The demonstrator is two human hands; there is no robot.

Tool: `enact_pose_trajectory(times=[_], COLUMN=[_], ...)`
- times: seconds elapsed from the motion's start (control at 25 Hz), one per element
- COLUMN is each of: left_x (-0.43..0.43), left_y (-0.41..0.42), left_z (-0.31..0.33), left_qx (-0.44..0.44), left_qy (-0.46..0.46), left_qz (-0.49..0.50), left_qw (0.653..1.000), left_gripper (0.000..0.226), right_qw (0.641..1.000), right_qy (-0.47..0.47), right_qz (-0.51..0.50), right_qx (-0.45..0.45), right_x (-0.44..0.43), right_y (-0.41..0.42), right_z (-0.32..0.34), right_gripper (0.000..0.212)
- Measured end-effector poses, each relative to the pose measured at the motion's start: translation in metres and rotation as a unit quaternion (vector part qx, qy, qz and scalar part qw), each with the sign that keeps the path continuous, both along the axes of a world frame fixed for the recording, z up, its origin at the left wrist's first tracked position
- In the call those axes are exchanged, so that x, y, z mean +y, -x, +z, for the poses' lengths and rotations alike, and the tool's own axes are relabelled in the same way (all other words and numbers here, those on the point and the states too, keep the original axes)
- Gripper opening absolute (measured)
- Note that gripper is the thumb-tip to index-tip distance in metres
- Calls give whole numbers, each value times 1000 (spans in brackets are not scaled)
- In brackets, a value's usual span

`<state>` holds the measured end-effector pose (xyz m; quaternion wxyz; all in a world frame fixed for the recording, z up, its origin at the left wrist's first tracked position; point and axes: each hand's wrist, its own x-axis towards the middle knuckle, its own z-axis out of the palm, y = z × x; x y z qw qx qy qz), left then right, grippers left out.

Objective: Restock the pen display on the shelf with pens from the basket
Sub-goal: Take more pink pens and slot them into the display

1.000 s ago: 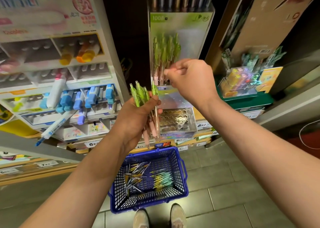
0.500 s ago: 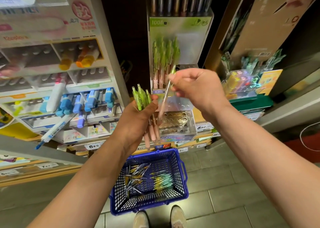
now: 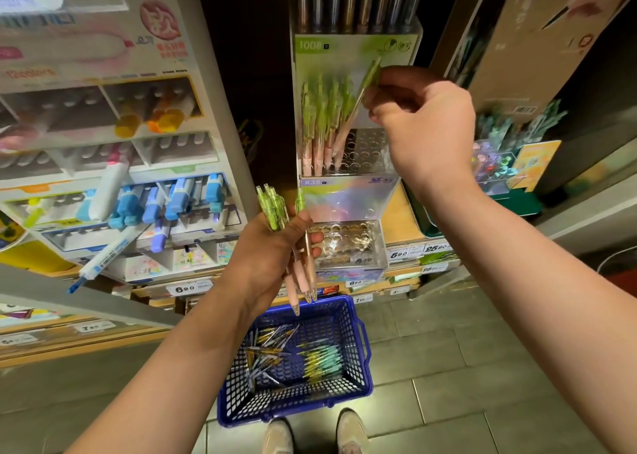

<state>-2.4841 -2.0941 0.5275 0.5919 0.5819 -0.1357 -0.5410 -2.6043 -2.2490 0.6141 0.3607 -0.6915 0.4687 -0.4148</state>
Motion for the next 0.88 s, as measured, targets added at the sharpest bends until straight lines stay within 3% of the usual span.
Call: enact_pose_trajectory(times=[0.16,0.32,0.56,0.72,0.88], left_x=[0,1,-1,-3,-6], left_y=[0,1,1,1,-2], left_z=[0,-1,-1,-2,-3], left_qx=[5,9,18,9,9], left_qy=[15,28,31,51,74], left_qz=[6,13,2,-25,-46], left_qw=[1000,999,999,998,996], left_gripper=[22,10,22,27,25], right_qw=[997,993,990,983,943], right_qy=[35,34,14,-90,-240], right_qz=[20,55,71,98,214], right_qx=[64,94,124,128,85], right_x=[2,5,2,19,48], right_y=[-6,-11,-11,1,10], right_z=[-7,-19,-30,-33,-39], right_gripper=[8,11,7,10,7])
